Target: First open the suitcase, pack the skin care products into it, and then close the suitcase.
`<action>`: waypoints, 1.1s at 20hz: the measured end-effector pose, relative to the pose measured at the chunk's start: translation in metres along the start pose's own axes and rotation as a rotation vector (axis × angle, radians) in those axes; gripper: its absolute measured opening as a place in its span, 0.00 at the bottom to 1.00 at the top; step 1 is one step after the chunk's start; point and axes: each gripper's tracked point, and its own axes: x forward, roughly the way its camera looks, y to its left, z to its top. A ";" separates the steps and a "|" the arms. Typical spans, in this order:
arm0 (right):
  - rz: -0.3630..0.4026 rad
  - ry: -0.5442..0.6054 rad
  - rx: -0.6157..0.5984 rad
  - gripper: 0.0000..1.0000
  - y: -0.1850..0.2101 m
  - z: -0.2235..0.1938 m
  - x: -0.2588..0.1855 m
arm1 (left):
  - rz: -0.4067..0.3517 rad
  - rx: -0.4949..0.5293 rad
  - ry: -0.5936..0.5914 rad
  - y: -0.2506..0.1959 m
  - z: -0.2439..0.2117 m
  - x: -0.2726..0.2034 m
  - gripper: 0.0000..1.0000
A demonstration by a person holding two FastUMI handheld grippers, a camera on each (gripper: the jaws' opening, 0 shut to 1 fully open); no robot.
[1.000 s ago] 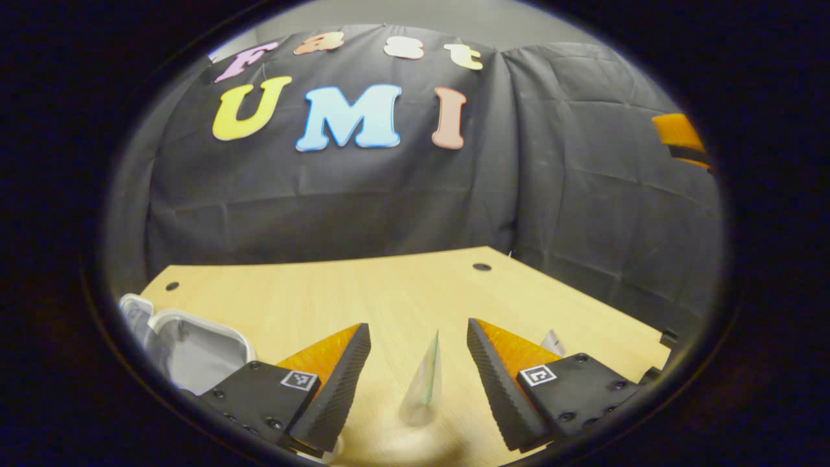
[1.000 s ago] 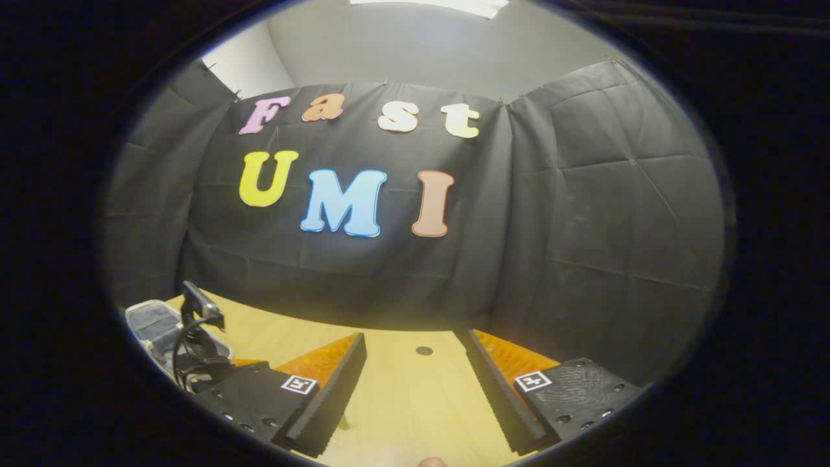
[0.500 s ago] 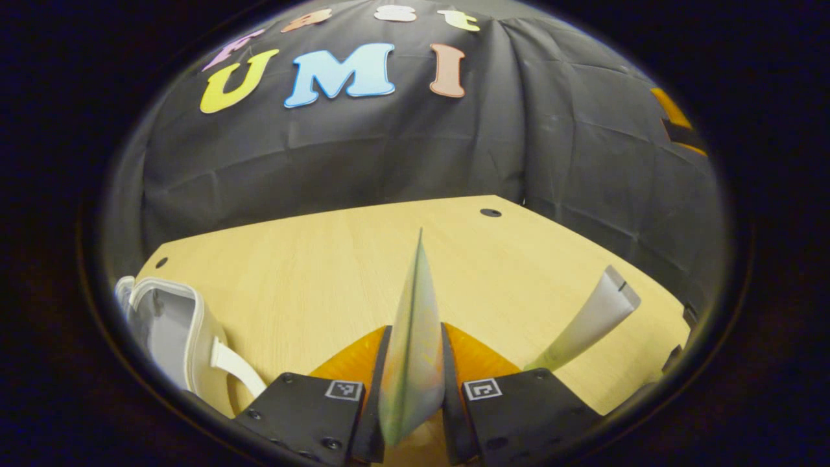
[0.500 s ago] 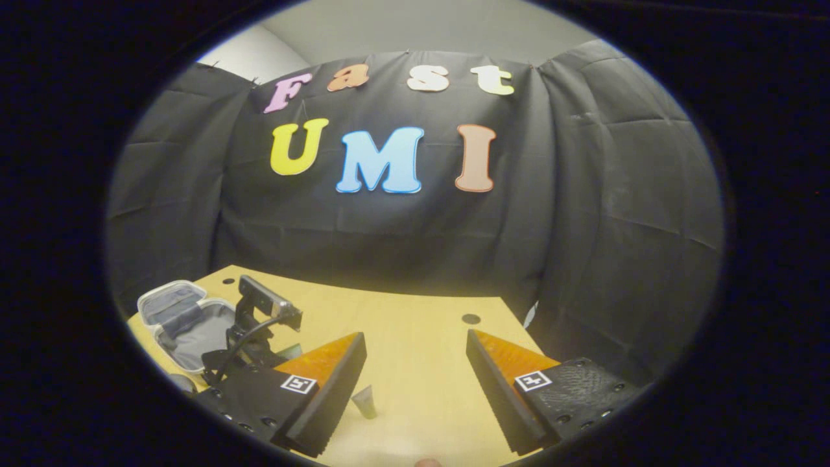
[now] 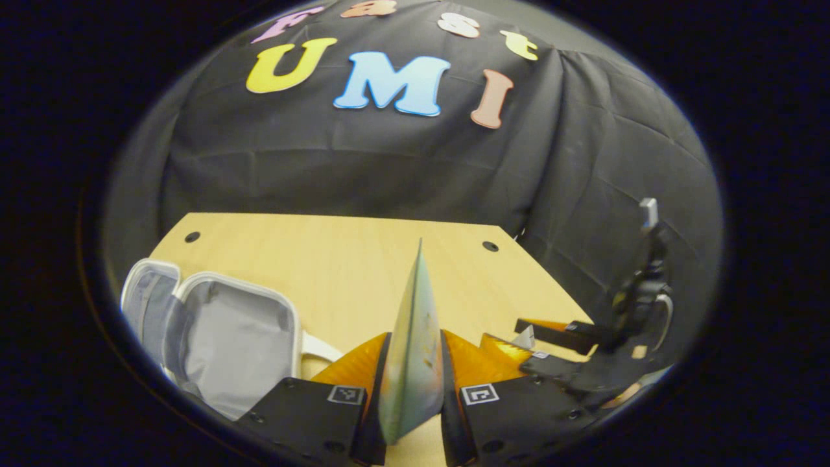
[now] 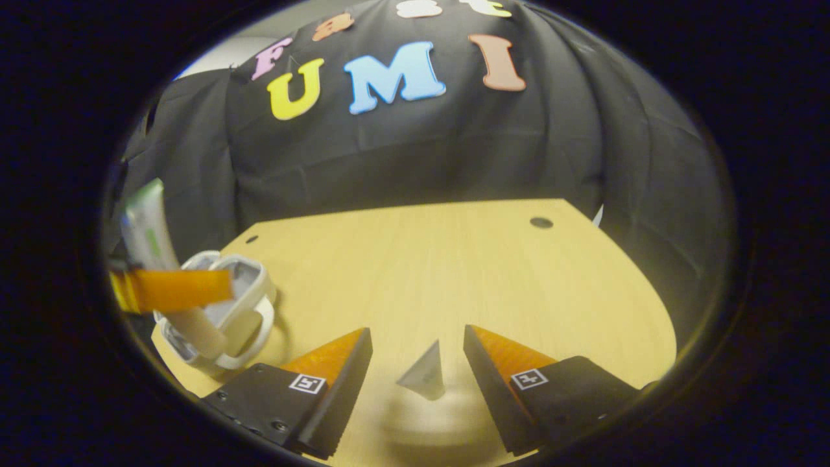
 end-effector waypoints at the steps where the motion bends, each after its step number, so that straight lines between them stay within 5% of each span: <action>1: -0.017 0.031 0.009 0.83 -0.004 -0.011 0.006 | 0.014 -0.024 0.002 0.015 0.007 -0.014 0.40; 3: -0.064 0.075 0.049 0.36 -0.009 -0.022 0.002 | 0.055 -0.037 0.017 0.059 0.015 -0.040 0.40; 5: -0.060 0.103 0.109 0.25 0.002 -0.025 -0.008 | 0.091 -0.026 0.057 0.105 0.006 -0.052 0.40; 7: -0.093 0.085 0.161 0.22 0.016 -0.021 -0.036 | 0.115 -0.022 0.137 0.150 -0.015 -0.049 0.40; 13: 0.074 0.099 0.227 0.22 0.160 -0.013 -0.113 | 0.215 0.060 0.487 0.267 -0.096 -0.018 0.42; 16: 0.169 0.113 0.226 0.22 0.226 -0.001 -0.123 | 0.189 0.108 0.426 0.279 -0.081 -0.017 0.57; 18: 0.240 0.132 0.235 0.22 0.265 0.006 -0.118 | 0.193 0.126 0.331 0.282 -0.056 -0.033 0.84; 22: 0.321 0.208 0.184 0.19 0.320 0.006 -0.082 | 0.208 0.079 0.121 0.302 -0.015 -0.107 0.93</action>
